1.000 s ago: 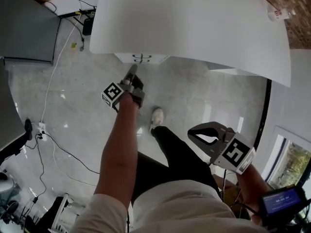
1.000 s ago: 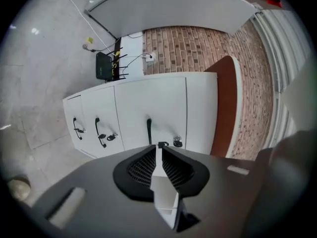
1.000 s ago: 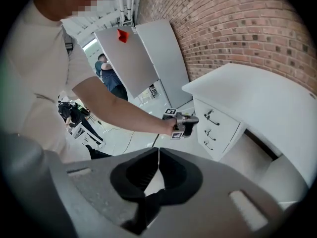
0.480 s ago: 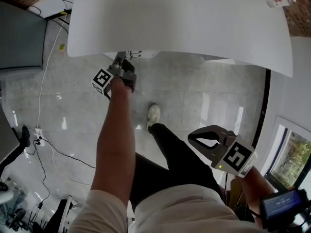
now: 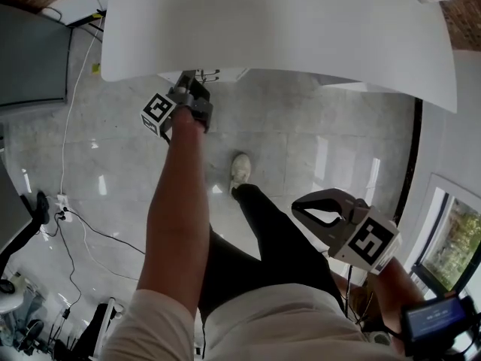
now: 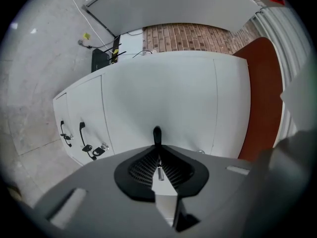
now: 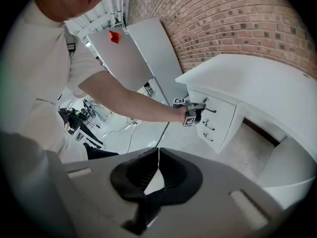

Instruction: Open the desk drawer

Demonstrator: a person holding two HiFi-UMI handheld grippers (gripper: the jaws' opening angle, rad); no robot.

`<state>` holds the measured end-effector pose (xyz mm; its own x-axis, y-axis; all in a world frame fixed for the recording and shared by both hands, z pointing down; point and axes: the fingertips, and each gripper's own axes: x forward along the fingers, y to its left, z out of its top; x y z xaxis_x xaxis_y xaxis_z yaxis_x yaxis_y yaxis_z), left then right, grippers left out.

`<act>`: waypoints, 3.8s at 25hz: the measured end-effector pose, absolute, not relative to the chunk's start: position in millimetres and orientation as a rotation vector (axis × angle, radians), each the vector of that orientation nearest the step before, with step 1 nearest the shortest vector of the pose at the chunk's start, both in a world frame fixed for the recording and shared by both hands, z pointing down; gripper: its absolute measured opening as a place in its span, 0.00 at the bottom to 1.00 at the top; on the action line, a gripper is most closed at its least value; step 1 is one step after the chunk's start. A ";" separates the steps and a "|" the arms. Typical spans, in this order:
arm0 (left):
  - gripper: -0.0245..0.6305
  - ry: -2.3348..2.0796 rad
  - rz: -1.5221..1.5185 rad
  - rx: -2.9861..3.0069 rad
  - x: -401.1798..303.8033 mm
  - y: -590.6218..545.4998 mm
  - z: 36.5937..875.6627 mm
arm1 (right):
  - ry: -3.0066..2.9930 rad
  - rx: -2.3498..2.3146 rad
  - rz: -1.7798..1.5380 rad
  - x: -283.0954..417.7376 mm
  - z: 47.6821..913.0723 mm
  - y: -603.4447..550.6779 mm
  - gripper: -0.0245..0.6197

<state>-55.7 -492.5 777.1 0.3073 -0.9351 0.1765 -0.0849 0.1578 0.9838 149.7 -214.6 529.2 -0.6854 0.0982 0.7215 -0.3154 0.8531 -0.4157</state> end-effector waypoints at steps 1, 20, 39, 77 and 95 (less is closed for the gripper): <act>0.08 -1.086 -0.814 1.262 -55.1 -491.7 776.3 | -2.236 0.162 0.673 148.3 528.5 -214.2 0.05; 0.08 -1.031 -0.772 1.245 -52.2 -410.7 776.3 | -2.279 0.189 0.712 108.6 522.4 -192.2 0.05; 0.10 -1.011 -0.721 1.260 -43.9 -376.1 778.0 | -2.290 0.167 0.744 95.4 519.2 -187.4 0.05; 0.04 -0.729 -0.205 1.833 -109.4 -194.9 494.2 | -2.431 0.353 0.605 -18.3 419.5 -134.1 0.05; 0.04 -0.447 0.027 2.210 -103.3 -96.3 333.9 | -2.468 0.418 0.462 -82.7 360.3 -93.5 0.04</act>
